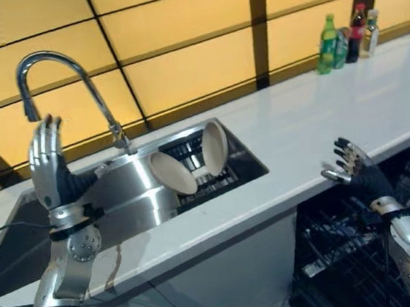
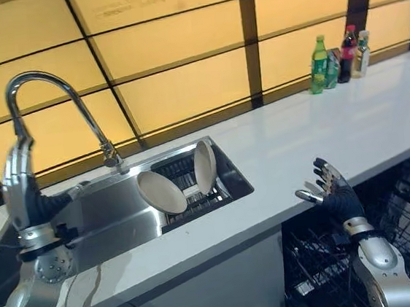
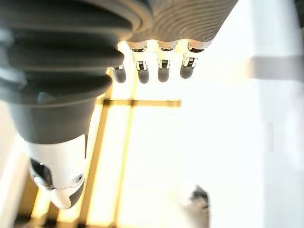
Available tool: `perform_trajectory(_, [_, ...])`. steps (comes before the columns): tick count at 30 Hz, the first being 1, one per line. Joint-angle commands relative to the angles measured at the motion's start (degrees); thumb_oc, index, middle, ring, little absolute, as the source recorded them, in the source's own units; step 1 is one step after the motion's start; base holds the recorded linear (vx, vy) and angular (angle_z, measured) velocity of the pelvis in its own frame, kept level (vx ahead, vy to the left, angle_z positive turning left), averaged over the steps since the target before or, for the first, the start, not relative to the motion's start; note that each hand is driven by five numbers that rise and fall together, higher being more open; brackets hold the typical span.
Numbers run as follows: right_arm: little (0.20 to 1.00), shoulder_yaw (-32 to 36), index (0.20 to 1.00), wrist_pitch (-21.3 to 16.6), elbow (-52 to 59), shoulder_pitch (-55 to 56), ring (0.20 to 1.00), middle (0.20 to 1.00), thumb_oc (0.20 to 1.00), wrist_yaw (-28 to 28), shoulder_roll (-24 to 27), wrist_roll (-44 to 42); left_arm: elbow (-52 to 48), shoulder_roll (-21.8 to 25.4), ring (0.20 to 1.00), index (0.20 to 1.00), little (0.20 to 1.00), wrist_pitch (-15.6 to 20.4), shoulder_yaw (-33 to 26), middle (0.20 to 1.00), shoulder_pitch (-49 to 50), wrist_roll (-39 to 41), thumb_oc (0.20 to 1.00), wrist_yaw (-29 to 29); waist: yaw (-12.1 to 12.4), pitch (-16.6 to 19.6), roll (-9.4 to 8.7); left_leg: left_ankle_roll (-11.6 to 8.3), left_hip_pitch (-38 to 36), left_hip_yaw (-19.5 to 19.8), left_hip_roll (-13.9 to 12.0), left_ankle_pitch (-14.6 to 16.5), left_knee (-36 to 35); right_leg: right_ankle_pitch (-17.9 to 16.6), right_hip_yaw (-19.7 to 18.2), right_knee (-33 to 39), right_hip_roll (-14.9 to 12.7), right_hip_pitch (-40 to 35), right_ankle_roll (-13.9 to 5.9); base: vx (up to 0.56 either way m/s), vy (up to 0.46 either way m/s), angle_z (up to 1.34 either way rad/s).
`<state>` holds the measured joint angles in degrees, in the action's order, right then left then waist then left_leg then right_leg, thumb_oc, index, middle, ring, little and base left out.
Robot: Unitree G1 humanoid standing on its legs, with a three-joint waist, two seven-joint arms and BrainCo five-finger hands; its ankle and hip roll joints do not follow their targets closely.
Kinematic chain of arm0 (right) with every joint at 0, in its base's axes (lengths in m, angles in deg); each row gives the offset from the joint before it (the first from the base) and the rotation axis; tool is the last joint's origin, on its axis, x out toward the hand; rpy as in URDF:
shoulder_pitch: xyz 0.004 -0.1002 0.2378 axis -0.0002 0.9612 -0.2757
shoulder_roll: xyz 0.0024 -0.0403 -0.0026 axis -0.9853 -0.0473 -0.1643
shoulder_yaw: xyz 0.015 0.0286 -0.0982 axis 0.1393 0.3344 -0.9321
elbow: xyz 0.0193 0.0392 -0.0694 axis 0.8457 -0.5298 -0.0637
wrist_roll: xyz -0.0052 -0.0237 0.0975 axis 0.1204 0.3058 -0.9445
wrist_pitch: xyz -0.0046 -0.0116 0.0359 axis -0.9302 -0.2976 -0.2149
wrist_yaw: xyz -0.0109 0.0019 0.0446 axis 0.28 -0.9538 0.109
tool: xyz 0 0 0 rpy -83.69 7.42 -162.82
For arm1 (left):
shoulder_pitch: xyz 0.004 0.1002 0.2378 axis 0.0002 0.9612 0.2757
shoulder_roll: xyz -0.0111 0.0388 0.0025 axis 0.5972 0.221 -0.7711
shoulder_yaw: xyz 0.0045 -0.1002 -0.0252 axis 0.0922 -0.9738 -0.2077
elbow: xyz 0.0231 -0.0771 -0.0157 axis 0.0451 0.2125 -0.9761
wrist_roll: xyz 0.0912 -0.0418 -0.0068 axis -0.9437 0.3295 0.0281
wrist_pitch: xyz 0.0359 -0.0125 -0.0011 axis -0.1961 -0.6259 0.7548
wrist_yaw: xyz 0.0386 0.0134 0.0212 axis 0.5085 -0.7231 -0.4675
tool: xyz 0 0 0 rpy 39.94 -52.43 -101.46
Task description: Pick up plates and place into dishwasher.
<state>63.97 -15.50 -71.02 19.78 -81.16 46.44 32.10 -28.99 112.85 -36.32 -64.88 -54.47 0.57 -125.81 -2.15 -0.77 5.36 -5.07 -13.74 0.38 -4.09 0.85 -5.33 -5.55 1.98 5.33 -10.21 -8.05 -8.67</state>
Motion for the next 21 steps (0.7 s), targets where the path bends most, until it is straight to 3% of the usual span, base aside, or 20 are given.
perform_trajectory(1, [1.0,-1.05,1.0,-1.99,2.71,-7.69,1.0,1.0,1.0,-1.64,-0.26,-2.28,-1.49,3.63,1.0,1.0,1.0,1.19,-2.5,1.0,-3.18,5.49,1.0,0.26,2.14,1.09,-3.06,0.5,4.24,2.72,1.63,-1.78,2.08,6.2,2.67,-4.0,4.35,-0.64,5.15,-0.16,-0.187,0.07])
perform_trajectory(8, [1.0,-6.01,1.0,-3.68,0.25,-13.64,1.0,1.0,1.0,-6.58,0.68,-2.55,-1.47,3.67,1.0,1.0,1.0,1.95,-0.39,1.0,-6.13,11.29,1.0,0.63,4.04,0.67,-3.99,-0.79,6.55,3.52,0.54,-2.36,3.62,6.66,2.63,-4.17,6.3,0.21,6.31,-0.14,-0.153,0.03])
perform_trajectory(14, [1.0,-8.72,1.0,-6.03,-1.56,-14.7,1.0,1.0,1.0,-10.25,1.59,-3.57,-1.64,4.37,1.0,1.0,1.0,3.31,-0.17,1.0,-5.69,10.16,1.0,1.57,5.38,-1.36,-5.41,-0.72,12.21,5.56,2.54,-3.13,14.64,6.19,2.02,-4.79,6.92,0.92,7.07,-0.05,-0.102,0.08])
perform_trajectory(21, [1.0,-11.36,1.0,-6.71,-3.27,-15.51,1.0,1.0,1.0,-12.08,1.96,-2.89,-1.31,6.76,1.0,1.0,1.0,2.59,-1.41,1.0,-5.4,11.74,1.0,1.66,5.87,-2.14,-4.96,-0.1,12.26,7.06,2.81,-2.75,8.34,6.19,0.02,-4.1,6.73,1.21,6.27,0.08,0.089,-0.19])
